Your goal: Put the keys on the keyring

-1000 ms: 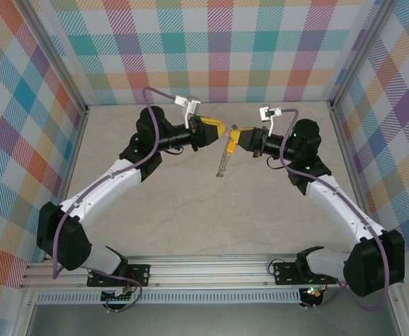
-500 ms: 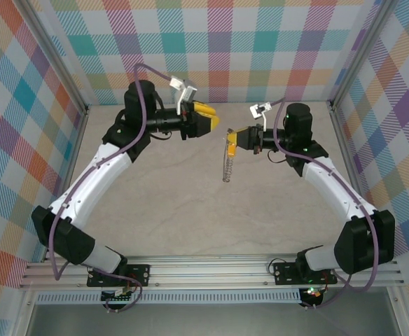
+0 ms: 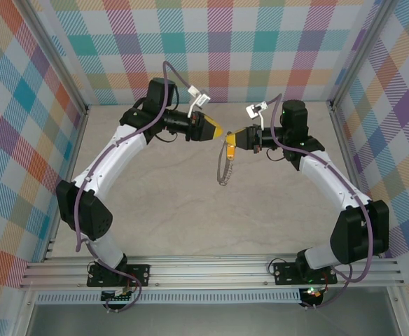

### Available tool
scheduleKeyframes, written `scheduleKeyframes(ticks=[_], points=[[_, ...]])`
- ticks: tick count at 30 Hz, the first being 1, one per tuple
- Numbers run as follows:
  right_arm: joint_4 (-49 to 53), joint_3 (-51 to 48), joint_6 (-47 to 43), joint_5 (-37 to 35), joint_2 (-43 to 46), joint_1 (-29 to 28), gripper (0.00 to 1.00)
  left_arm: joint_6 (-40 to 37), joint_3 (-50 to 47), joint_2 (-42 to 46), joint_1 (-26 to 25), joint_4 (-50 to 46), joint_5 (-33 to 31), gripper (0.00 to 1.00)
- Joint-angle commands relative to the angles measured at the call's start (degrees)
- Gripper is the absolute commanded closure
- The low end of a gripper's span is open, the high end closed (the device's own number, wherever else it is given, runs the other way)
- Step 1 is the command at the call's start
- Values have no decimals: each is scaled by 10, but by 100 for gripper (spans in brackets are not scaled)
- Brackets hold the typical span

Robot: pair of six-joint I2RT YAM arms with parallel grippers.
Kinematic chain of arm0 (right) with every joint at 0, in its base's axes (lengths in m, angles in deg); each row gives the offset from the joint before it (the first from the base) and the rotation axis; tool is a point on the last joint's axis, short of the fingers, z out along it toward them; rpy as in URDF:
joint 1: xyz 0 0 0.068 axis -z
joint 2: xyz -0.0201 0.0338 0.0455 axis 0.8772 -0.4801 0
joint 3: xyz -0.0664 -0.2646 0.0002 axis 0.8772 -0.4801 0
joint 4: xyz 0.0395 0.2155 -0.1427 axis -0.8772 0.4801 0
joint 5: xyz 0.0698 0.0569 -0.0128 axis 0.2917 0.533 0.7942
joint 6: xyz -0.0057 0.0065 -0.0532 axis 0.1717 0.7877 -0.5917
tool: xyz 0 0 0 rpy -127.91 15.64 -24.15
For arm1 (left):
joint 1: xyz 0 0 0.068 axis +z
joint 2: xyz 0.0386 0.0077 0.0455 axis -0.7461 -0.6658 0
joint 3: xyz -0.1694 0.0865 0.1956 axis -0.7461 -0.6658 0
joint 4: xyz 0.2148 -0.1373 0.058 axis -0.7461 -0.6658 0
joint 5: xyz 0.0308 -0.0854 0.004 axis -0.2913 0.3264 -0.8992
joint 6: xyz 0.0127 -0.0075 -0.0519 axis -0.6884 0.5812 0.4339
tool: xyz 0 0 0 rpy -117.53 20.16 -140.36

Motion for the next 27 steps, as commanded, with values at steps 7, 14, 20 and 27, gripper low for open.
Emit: scheduleKeyframes(ticks=[7,14,20,27], points=[[-35,13,1,22,-6,3,100,-9,18,-15,4,-21,37,73],[-45,8,7,23,-5,3,100,-1,18,-25,3,-15,39,71],[-47,7,8,21,-6,3,100,8,18,-27,1,-3,43,71],[-53,6,11,20,-9,3,100,8,19,-31,-6,-4,44,71]])
